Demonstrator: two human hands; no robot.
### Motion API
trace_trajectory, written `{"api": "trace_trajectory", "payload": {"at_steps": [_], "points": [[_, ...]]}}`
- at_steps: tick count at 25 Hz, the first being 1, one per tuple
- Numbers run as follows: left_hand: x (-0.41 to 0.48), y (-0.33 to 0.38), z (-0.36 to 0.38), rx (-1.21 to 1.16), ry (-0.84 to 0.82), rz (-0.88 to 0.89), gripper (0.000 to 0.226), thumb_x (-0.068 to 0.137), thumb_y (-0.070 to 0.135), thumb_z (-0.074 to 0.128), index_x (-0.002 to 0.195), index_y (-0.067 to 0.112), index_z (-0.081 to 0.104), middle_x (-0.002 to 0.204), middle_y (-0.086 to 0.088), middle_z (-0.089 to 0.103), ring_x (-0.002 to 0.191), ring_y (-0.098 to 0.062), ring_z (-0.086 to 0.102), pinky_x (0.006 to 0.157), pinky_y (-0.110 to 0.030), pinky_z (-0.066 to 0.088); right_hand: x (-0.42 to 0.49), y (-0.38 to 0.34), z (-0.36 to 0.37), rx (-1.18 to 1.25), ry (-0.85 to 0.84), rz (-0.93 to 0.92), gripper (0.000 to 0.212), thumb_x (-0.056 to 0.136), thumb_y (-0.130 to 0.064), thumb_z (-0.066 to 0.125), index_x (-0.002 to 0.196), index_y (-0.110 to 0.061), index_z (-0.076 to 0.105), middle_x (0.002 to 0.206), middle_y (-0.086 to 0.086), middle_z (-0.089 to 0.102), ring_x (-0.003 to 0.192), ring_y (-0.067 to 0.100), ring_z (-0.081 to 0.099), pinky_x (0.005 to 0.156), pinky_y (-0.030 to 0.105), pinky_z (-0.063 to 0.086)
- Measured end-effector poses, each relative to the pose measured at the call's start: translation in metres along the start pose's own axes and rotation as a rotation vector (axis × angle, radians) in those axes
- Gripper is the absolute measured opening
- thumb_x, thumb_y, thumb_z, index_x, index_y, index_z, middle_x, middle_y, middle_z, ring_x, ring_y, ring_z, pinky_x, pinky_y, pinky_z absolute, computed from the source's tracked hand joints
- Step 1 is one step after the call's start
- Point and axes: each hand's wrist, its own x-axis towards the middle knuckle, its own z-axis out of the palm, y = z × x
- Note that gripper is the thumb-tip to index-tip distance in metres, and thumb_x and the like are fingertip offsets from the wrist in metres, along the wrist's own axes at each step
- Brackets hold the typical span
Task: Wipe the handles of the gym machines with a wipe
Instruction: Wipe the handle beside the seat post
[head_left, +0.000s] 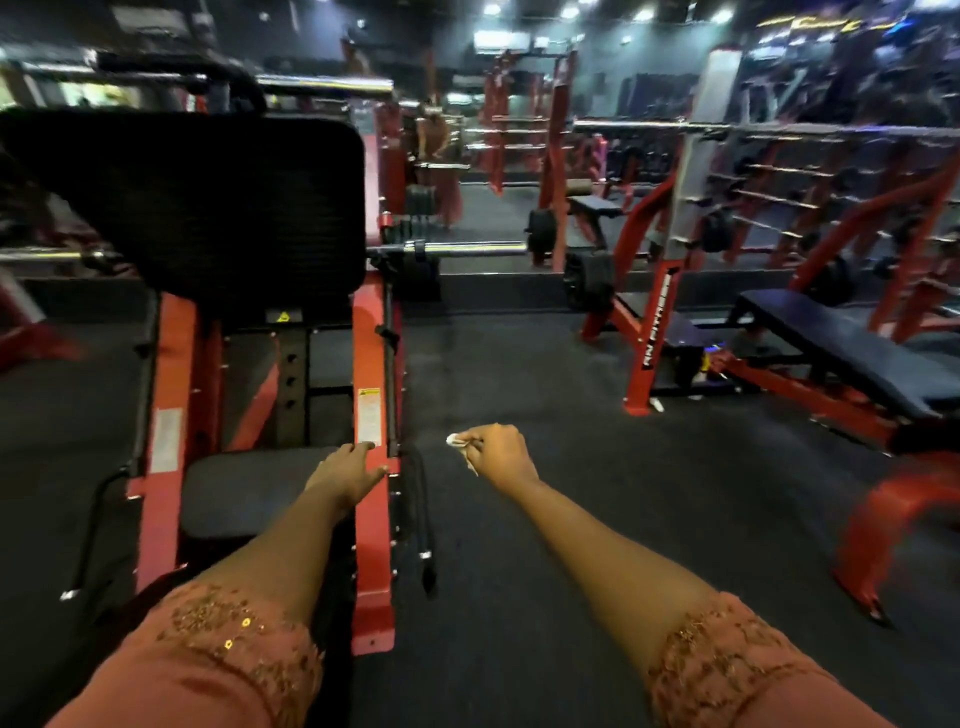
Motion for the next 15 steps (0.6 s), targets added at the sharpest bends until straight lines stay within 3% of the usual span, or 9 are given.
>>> {"api": "trace_trajectory", "payload": {"at_steps": [6,10,12,15], "points": [[0.114,0.009,0.034,-0.114,-0.001,-0.158,0.056,0.094,0.036,0.048,0.142,0.011,0.031,0.143,-0.018,0.038,0.130,-0.033,0.040,0.108,-0.042,0.033,0.143,0.055,0.018,0.063,-0.114,-0.006,0.017,0.088,-0.022,0.061,0.102,-0.019,0.072,0.096,0.006,0.073,0.091,0.018,0.066,0.077,0.021,0.047],[0.209,-0.013,0.074,-0.218,-0.056,-0.227,0.054,0.095,0.033,0.047,0.140,0.008,0.033,0.140,-0.021,0.040,0.128,-0.035,0.041,0.107,-0.041,0.033,0.250,0.092,0.059,0.049,-0.181,0.035,0.017,0.087,-0.024,0.061,0.100,-0.022,0.072,0.093,0.008,0.073,0.090,0.021,0.067,0.079,0.026,0.051],[0.261,-0.026,0.099,-0.287,-0.084,-0.295,0.053,0.095,0.031,0.047,0.140,0.005,0.033,0.140,-0.022,0.042,0.128,-0.035,0.040,0.106,-0.038,0.033,0.307,0.113,0.086,0.063,-0.247,0.082,0.016,0.088,-0.022,0.060,0.097,-0.019,0.073,0.090,0.010,0.073,0.083,0.018,0.067,0.070,0.018,0.046],[0.326,-0.040,0.141,-0.423,-0.084,-0.426,0.050,0.095,0.026,0.049,0.138,0.003,0.037,0.138,-0.022,0.045,0.128,-0.034,0.042,0.103,-0.034,0.032,0.373,0.148,0.132,0.124,-0.293,0.147,0.021,0.088,-0.026,0.060,0.080,-0.013,0.074,0.074,0.013,0.071,0.070,0.009,0.060,0.069,0.018,0.041]]}}
